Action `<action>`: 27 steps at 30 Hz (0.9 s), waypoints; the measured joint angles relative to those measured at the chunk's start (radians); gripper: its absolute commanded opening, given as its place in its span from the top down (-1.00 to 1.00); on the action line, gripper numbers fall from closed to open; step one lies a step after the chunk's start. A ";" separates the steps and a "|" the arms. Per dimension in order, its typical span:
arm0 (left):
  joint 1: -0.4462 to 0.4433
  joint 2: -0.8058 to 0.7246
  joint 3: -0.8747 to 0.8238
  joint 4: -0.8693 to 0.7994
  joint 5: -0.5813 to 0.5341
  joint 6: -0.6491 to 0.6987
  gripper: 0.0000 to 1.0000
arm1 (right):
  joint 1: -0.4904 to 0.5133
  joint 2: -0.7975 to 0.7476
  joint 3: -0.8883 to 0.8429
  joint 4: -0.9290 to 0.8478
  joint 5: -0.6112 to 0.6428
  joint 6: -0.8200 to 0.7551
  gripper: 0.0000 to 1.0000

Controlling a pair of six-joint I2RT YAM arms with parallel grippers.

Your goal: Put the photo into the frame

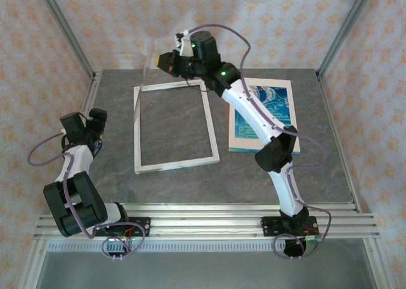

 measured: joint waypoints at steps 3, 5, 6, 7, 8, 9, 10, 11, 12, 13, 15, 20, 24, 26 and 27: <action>0.011 0.000 0.001 0.007 0.014 0.003 -0.99 | 0.036 0.004 -0.054 0.061 -0.005 0.026 1.00; 0.011 0.000 0.001 0.008 0.026 0.004 -0.99 | 0.055 0.004 -0.103 0.102 -0.011 0.041 1.00; 0.011 0.000 0.001 0.008 0.029 0.005 -0.99 | 0.063 0.003 -0.136 0.126 -0.015 0.050 1.00; 0.011 0.000 0.001 0.008 0.032 0.008 -0.99 | 0.069 -0.001 -0.181 0.158 -0.019 0.057 1.00; 0.011 0.000 0.001 0.008 0.035 0.011 -0.99 | 0.074 -0.010 -0.237 0.195 -0.023 0.068 1.00; 0.011 0.001 0.001 0.008 0.037 0.012 -0.99 | 0.075 -0.020 -0.294 0.224 -0.023 0.078 1.00; 0.010 0.001 0.001 0.008 0.041 0.015 -0.99 | 0.075 -0.031 -0.352 0.251 -0.022 0.085 1.00; 0.010 0.003 0.001 0.008 0.047 0.021 -0.99 | 0.073 -0.045 -0.417 0.280 -0.018 0.092 1.00; 0.004 0.007 0.001 0.009 0.049 0.027 -0.99 | 0.071 -0.061 -0.480 0.307 -0.015 0.098 1.00; -0.003 0.010 0.001 0.008 0.051 0.031 -0.99 | 0.070 -0.077 -0.534 0.331 -0.009 0.102 1.00; -0.035 0.021 0.005 0.006 0.051 0.049 -0.99 | 0.064 -0.120 -0.655 0.357 -0.003 0.116 1.00; -0.127 0.040 0.024 0.000 0.050 0.080 -0.99 | 0.064 -0.237 -0.922 0.440 0.020 0.159 1.00; -0.178 0.042 0.031 -0.004 0.045 0.091 -0.99 | 0.064 -0.315 -1.081 0.497 0.079 0.187 1.00; -0.198 0.042 0.033 -0.009 0.040 0.097 -0.99 | 0.064 -0.352 -1.162 0.532 0.138 0.199 1.00; -0.209 0.042 0.033 -0.013 0.034 0.101 -0.99 | 0.064 -0.366 -1.196 0.548 0.164 0.203 1.00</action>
